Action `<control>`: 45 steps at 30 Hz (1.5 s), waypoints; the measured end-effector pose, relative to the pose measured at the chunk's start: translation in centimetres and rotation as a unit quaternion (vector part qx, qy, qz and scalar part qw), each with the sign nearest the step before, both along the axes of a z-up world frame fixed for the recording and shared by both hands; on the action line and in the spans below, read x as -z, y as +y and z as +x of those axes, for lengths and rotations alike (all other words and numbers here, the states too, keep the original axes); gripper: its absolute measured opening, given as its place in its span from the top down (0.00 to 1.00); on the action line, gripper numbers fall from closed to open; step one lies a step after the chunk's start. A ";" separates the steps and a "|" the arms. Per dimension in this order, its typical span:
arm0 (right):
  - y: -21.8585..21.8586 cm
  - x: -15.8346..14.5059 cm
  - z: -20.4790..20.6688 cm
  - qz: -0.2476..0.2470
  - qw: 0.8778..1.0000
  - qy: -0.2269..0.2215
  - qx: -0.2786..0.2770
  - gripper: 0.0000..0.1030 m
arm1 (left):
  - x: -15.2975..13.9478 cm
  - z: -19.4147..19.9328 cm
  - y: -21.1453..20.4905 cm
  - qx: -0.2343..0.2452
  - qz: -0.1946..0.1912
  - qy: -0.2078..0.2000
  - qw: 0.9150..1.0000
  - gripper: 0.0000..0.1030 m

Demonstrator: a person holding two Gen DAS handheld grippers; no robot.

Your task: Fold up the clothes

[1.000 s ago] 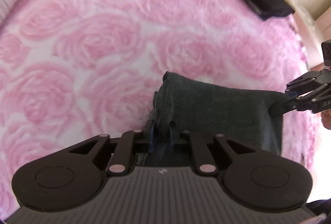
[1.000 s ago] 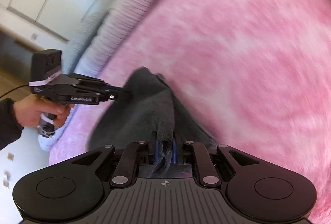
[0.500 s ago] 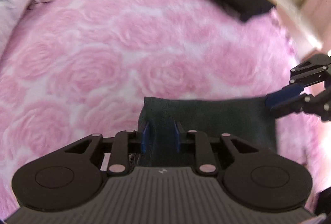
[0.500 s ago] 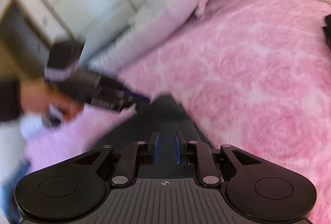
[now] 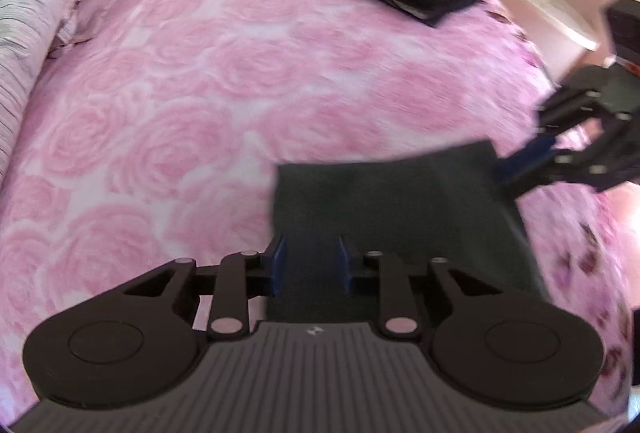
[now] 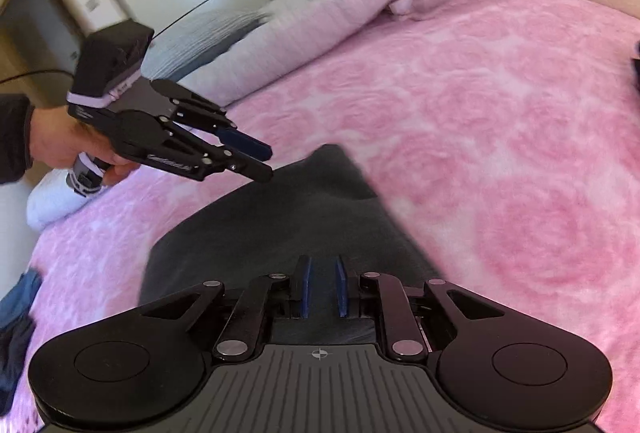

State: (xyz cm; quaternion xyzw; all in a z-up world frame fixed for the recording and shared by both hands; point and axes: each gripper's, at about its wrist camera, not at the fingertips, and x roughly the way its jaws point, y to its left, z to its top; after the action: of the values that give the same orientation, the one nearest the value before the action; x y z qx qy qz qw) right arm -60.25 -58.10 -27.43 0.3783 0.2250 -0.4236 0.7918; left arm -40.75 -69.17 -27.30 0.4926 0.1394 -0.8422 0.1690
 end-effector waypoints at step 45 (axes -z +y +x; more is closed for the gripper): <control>12.5 4.6 2.0 0.270 0.933 -0.167 0.167 0.80 | 1.5 10.2 21.1 0.185 -0.180 -0.075 0.963 0.36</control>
State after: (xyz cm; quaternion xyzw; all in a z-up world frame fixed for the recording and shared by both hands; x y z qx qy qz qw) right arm -58.25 -45.59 -31.99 0.6750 0.1290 -0.4039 0.6038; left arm -30.60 -48.10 -28.82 0.5329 -0.1215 -0.8307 0.1063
